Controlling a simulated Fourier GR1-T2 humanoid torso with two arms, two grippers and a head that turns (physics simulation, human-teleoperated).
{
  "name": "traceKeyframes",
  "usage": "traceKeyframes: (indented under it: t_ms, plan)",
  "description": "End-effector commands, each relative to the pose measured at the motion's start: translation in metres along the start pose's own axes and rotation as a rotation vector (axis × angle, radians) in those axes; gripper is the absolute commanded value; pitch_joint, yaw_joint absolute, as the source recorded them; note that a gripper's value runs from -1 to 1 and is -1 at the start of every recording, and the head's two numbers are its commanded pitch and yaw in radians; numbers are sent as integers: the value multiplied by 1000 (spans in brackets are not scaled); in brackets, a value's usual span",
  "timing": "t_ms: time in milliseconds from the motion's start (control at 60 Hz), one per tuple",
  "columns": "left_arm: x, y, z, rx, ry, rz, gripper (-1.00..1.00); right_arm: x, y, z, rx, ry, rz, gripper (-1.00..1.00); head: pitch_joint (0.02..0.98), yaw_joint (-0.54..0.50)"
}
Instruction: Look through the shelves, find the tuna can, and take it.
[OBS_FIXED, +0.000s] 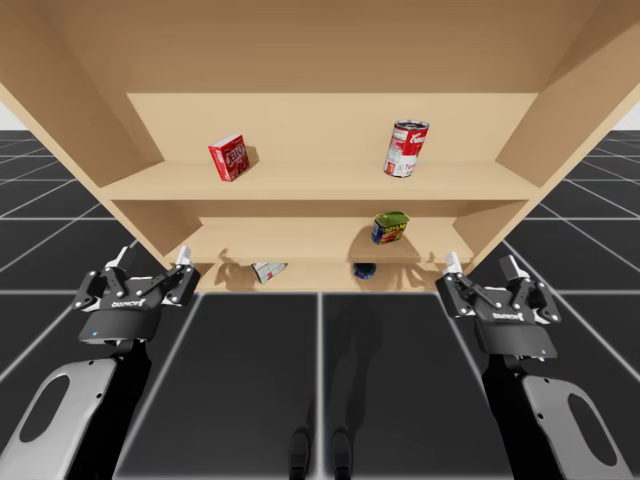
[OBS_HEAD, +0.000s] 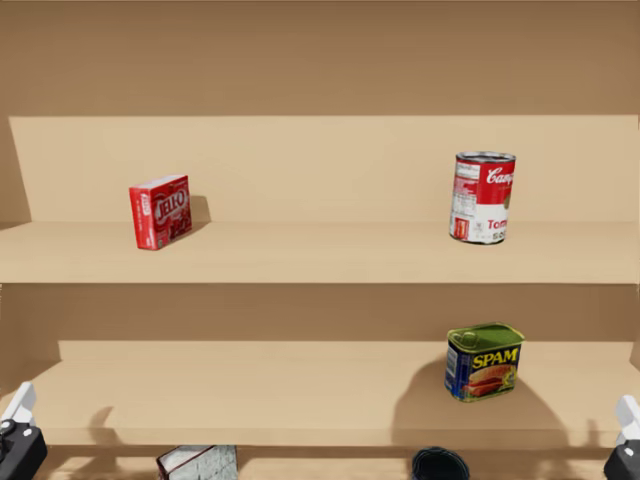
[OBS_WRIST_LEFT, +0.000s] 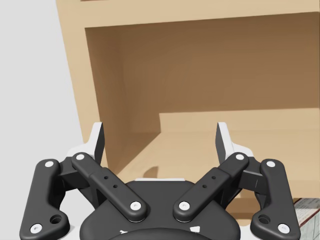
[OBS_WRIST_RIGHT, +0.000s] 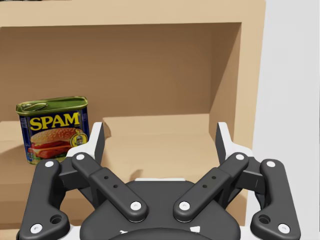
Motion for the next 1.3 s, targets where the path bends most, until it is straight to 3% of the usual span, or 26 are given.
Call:
traceKeyframes:
  t_ms: [17, 450, 600, 633, 700, 733, 800, 917, 1067, 1100, 1117, 1167, 1217, 1300]
  plan:
    - [-1, -1, 0, -4, 5, -12, -1000, -1, 1, 0, 6, 7, 10, -1000, 422, 1]
    - [-2, -6, 0, -34, 6, -34, -1000, -2, 4, 1, 32, 11, 33, -1000, 721, -164]
    - [-1, -8, 0, -38, -5, -31, -1000, -1, 6, 2, 38, 13, 28, -1000, 738, -187]
    - [-1, -8, 0, -37, -8, -29, -1000, 0, 9, 3, 47, 16, 12, -1000, 737, -187]
    - [-1, -8, -1, -33, -10, -26, -1000, 2, 12, 4, 49, 26, 38, -1000, 732, -181]
    - [0, -8, 0, -32, -10, -26, -1000, 4, 14, 5, 58, 32, 29, -1000, 729, -179]
    - [0, -8, 0, -30, -11, -25, -1000, 12, 18, 13, 73, 42, 76, -1000, 728, -174]
    - [0, -8, 0, -30, -13, -23, -1000, 23, 23, 28, 156, 115, 20, -1000, 727, -174]
    - [0, -8, 1, -29, -9, -21, -1000, 23, 33, 51, 254, 223, 68, -1000, 720, -174]
    - [0, -9, 1, -30, -8, -19, -1000, 23, 34, 53, 266, 232, 56, -1000, 719, -175]
    - [0, -8, 1, -30, -9, -19, -1000, 21, 37, 57, 299, 259, 25, -1000, 718, -177]
    - [0, -8, 1, -30, -9, -18, -1000, 19, 40, 61, 320, 283, 14, -1000, 718, -180]
    - [0, -8, 1, -31, -9, -17, -1000, 15, 44, 63, 354, 318, -29, -1000, 718, -182]
    - [0, -9, 1, -30, -9, -17, -1000, 3, 50, 64, 375, 351, -28, -1000, 718, -185]
